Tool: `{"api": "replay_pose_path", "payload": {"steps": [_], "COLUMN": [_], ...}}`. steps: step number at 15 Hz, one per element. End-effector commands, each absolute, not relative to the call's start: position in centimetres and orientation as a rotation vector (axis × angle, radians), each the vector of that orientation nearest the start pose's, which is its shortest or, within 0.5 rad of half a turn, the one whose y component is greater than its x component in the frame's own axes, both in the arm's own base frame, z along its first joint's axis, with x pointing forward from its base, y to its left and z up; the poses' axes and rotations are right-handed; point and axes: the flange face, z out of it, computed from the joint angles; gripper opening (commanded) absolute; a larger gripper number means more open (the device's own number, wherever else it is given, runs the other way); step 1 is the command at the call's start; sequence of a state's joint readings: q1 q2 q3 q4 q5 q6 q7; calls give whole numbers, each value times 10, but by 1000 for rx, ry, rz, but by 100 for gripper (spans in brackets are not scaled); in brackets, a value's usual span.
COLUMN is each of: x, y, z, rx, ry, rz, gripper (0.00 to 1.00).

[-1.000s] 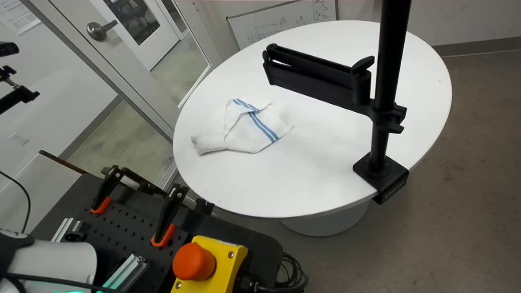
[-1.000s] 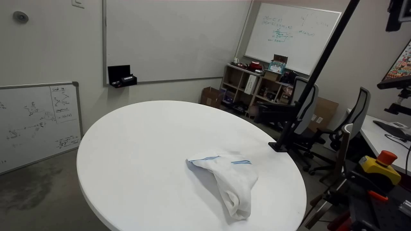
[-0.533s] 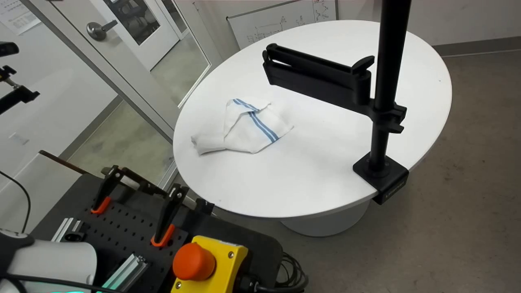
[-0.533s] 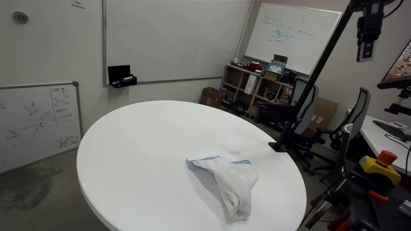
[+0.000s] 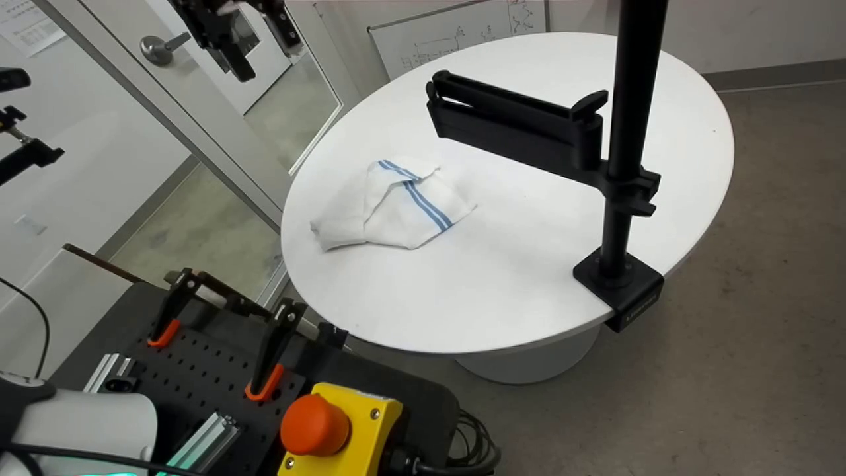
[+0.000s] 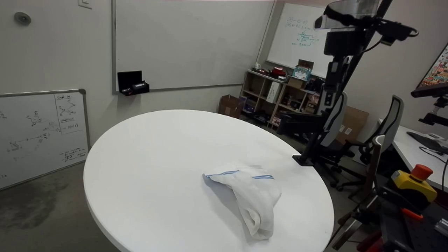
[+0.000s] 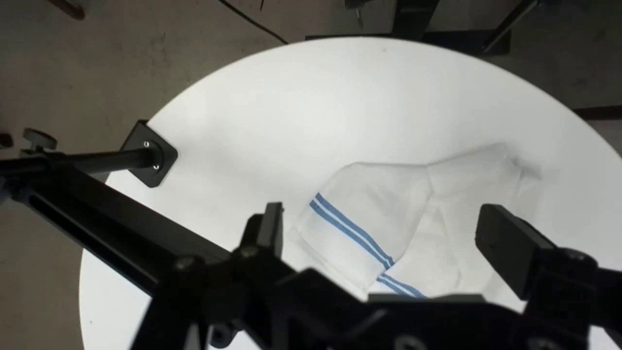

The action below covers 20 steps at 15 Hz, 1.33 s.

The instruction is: Hang the white towel on the black stand

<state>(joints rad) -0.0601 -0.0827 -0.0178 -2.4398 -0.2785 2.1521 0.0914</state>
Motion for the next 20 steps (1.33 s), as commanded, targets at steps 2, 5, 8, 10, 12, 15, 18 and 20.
{"api": "replay_pose_path", "payload": {"steps": [2,5,8,10,12,15,18,20], "x": [469,478,490,501,513,532,552,567], "y": [-7,11,22,29,35,41,44,41], "z": [273,250,230,220,207,194,183,175], "rx": [-3426,-3451,-3441,-3430,-3419,-3381,-3289,-3250], "ry": [-76,-111,-104,-108,-107,-92,-78,-69], "rz": [235,232,293,314,336,383,490,537], "gripper": [100,100,100,100,100,100,100,100]}}
